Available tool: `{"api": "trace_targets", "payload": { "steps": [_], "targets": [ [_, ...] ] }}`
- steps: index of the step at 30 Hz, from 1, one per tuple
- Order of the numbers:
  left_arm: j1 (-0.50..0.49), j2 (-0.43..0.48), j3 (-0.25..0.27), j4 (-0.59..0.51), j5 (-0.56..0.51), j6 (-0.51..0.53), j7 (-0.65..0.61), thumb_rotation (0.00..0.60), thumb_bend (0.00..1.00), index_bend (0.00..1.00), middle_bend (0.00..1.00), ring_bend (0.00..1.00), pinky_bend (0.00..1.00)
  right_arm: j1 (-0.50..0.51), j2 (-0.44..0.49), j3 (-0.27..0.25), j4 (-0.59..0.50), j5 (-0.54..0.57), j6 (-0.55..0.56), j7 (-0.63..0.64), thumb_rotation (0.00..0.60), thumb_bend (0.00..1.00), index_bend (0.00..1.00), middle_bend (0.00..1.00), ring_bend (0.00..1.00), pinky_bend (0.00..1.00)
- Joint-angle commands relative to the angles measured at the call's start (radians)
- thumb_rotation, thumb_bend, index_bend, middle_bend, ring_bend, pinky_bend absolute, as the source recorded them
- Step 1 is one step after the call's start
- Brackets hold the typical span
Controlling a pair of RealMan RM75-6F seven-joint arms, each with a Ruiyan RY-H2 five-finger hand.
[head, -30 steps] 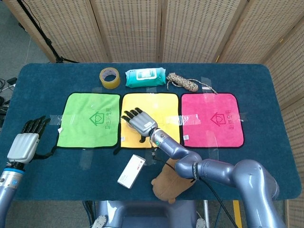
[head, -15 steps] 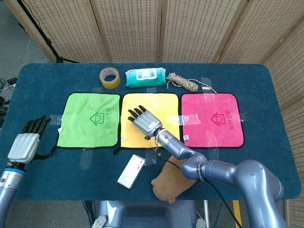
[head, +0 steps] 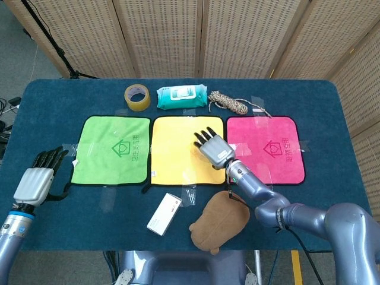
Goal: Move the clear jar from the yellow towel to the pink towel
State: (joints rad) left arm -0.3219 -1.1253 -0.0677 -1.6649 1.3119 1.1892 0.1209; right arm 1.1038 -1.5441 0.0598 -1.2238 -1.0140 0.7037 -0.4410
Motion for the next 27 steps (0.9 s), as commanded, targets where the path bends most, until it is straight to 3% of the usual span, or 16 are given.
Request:
{"api": "trace_targets", "payload": {
  "steps": [1, 18, 23, 27],
  "targets": [
    [-0.001, -0.002, 0.001, -0.002, 0.001, -0.001, 0.006, 0.6, 0.0, 0.0, 0.0, 0.0, 0.0, -0.027, 0.025, -0.015, 0.001, 0.0, 0.011, -0.002, 0.6, 0.25, 0.18, 0.03, 0.0, 0.0],
    [-0.004, -0.009, 0.012, -0.022, 0.019, 0.003, 0.036, 0.6, 0.0, 0.0, 0.0, 0.0, 0.0, -0.136, 0.094, -0.04, 0.106, 0.043, -0.004, 0.007, 0.6, 0.28, 0.18, 0.03, 0.0, 0.0],
    [-0.003, -0.007, 0.015, -0.03, 0.031, 0.009, 0.035, 0.6, 0.0, 0.0, 0.0, 0.0, 0.0, -0.162, 0.153, -0.017, 0.011, 0.011, 0.025, 0.057, 0.6, 0.28, 0.17, 0.03, 0.0, 0.0],
    [0.001, 0.005, 0.022, -0.039, 0.049, 0.014, 0.02, 0.6, 0.0, 0.0, 0.0, 0.0, 0.0, -0.201, 0.269, 0.025, -0.191, -0.063, 0.102, 0.151, 0.6, 0.28, 0.16, 0.03, 0.0, 0.0]
  ]
}}
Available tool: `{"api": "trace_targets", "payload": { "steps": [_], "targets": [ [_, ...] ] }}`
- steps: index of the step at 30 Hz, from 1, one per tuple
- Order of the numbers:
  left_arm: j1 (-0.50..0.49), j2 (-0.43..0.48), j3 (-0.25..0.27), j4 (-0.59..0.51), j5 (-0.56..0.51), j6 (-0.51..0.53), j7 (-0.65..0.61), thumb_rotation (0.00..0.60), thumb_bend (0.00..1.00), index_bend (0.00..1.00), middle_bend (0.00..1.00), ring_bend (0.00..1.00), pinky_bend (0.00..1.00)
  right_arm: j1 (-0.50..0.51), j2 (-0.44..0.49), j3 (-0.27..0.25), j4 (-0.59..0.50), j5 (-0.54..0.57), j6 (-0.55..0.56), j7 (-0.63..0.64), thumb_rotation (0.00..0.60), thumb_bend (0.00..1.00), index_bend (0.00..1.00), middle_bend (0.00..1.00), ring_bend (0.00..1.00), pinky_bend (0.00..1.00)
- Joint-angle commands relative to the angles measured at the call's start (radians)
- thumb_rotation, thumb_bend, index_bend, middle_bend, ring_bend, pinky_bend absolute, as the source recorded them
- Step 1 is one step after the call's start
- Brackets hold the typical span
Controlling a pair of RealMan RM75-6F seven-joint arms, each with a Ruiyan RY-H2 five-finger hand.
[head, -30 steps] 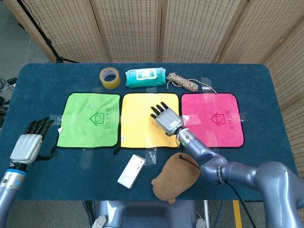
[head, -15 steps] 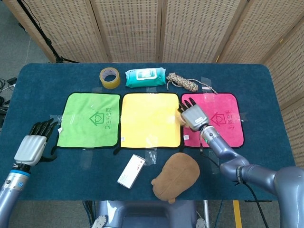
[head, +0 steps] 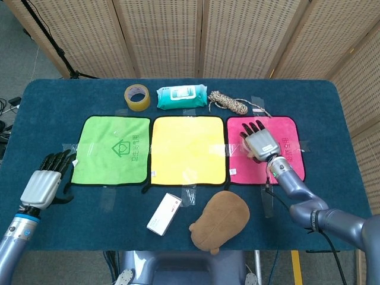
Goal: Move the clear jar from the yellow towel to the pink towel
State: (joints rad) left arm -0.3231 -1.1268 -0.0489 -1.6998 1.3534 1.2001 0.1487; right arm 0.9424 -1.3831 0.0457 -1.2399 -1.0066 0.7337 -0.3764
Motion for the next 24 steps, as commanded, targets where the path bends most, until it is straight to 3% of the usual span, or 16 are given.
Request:
{"api": "trace_targets", "payload": {
  "steps": [1, 4, 8, 14, 18, 24],
  "targets": [
    [0.004, 0.009, 0.005, -0.006, 0.012, 0.005, -0.013, 0.6, 0.0, 0.0, 0.0, 0.0, 0.0, -0.053, 0.134, 0.044, -0.214, -0.088, 0.096, 0.099, 0.6, 0.28, 0.16, 0.02, 0.0, 0.0],
    [0.01, 0.022, 0.008, -0.01, 0.027, 0.015, -0.037, 0.6, 0.0, 0.0, 0.0, 0.0, 0.0, -0.114, 0.214, 0.047, -0.319, -0.139, 0.191, 0.136, 0.6, 0.28, 0.14, 0.02, 0.0, 0.0],
    [0.017, 0.034, 0.013, -0.005, 0.048, 0.027, -0.065, 0.6, 0.0, 0.0, 0.0, 0.0, 0.0, -0.219, 0.292, 0.026, -0.378, -0.187, 0.313, 0.191, 0.6, 0.28, 0.12, 0.0, 0.0, 0.0],
    [0.03, 0.045, 0.021, -0.005, 0.077, 0.05, -0.088, 0.6, 0.0, 0.0, 0.0, 0.0, 0.0, -0.421, 0.32, -0.003, -0.356, -0.205, 0.533, 0.311, 0.6, 0.25, 0.01, 0.0, 0.0, 0.0],
    [0.04, 0.049, 0.026, -0.006, 0.094, 0.069, -0.101, 0.6, 0.0, 0.0, 0.0, 0.0, 0.0, -0.524, 0.312, -0.024, -0.334, -0.238, 0.638, 0.381, 0.6, 0.18, 0.0, 0.0, 0.0, 0.0],
    [0.052, 0.056, 0.031, -0.003, 0.112, 0.088, -0.121, 0.6, 0.0, 0.0, 0.0, 0.0, 0.0, -0.632, 0.273, -0.045, -0.279, -0.316, 0.765, 0.458, 0.6, 0.17, 0.0, 0.0, 0.0, 0.0]
  ]
}}
